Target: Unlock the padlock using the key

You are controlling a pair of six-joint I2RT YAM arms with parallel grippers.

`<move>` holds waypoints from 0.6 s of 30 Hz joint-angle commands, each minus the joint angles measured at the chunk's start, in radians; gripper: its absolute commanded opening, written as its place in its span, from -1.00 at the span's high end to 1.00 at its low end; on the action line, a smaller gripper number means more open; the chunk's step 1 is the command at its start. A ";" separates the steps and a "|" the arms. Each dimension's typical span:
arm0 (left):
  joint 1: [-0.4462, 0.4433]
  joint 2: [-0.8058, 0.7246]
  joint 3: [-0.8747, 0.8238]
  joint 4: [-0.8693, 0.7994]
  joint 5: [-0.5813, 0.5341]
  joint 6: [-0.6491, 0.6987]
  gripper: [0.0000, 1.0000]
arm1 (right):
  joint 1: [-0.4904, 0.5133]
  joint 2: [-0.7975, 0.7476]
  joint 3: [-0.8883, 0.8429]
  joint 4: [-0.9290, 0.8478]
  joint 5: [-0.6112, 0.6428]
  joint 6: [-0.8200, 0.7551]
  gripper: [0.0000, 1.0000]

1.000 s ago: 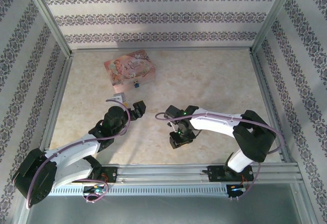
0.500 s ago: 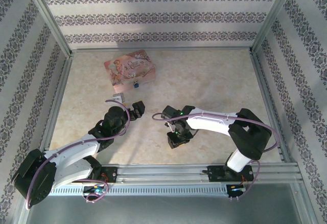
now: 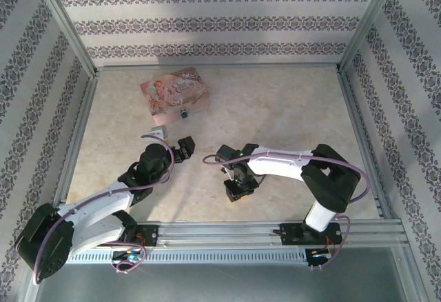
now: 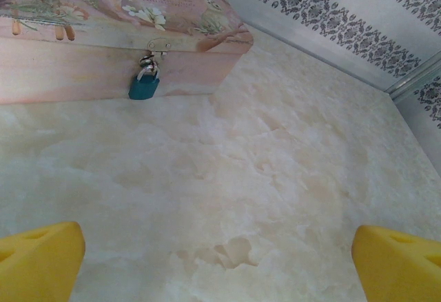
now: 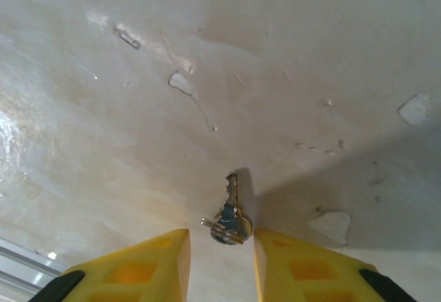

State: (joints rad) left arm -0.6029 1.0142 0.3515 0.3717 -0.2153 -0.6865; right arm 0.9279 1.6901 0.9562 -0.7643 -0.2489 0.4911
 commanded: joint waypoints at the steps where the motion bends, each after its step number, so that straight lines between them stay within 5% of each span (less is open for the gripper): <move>1: -0.011 -0.017 -0.002 -0.022 -0.018 -0.011 -0.99 | 0.017 0.015 0.023 0.000 0.023 -0.009 0.39; 18: -0.011 -0.032 -0.008 -0.038 -0.033 -0.004 -0.99 | 0.020 -0.012 0.030 0.006 0.055 -0.005 0.91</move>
State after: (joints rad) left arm -0.6029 1.0035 0.3515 0.3607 -0.2230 -0.6895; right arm 0.9340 1.6985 0.9730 -0.7544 -0.2279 0.4911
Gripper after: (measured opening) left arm 0.994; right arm 0.059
